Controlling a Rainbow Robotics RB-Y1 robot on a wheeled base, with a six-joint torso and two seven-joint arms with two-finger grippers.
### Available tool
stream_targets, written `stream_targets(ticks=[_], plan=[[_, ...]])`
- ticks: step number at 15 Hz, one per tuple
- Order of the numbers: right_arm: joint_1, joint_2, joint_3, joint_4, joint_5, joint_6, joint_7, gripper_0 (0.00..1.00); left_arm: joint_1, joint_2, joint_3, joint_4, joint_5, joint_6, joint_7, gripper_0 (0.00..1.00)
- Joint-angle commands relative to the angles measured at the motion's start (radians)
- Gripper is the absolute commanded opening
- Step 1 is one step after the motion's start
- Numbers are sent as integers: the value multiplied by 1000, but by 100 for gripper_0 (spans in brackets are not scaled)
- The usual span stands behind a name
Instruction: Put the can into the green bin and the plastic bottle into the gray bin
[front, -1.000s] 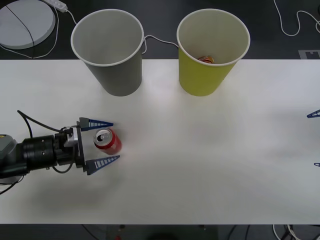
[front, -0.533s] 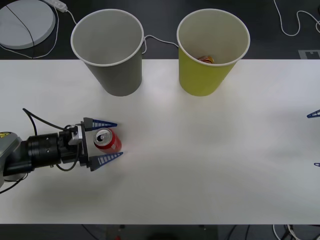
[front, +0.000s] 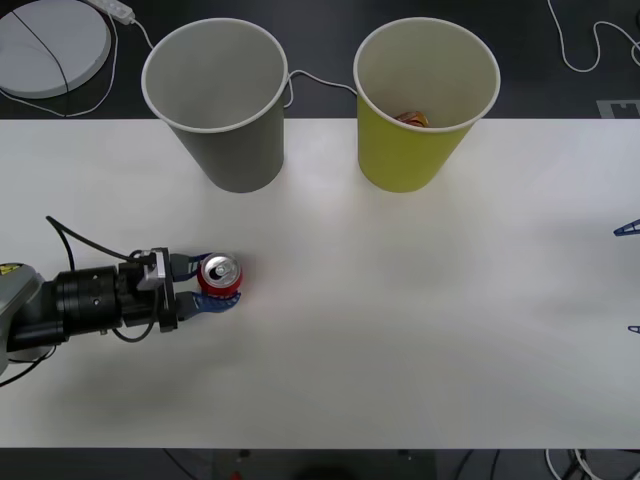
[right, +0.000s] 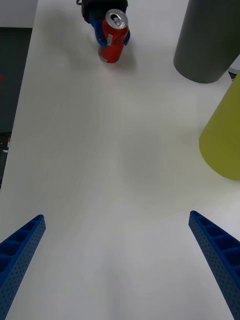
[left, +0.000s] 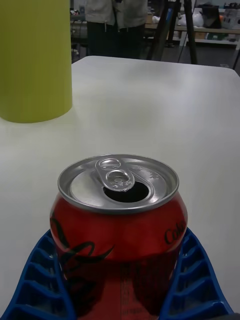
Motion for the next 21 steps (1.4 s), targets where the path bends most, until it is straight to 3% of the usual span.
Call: stream_targets(ticks=[1, 5, 10, 14, 21], plan=[[0, 0, 0, 0, 0, 0, 0, 100, -5, 5, 7, 0, 2, -1, 9, 0], [0, 0, 0, 0, 0, 0, 0, 100, -11, 64, 8, -57, -3, 6, 132, 0], [0, 0, 0, 0, 0, 0, 0, 100, -11, 158, 74, -201, -147, 18, 370, 0], [0, 0, 0, 0, 0, 0, 0, 100, -11, 239, 88, -310, -196, 21, 554, 0], [0, 0, 0, 0, 0, 0, 0, 100, -9, 387, 88, -608, -305, 39, 906, 0]])
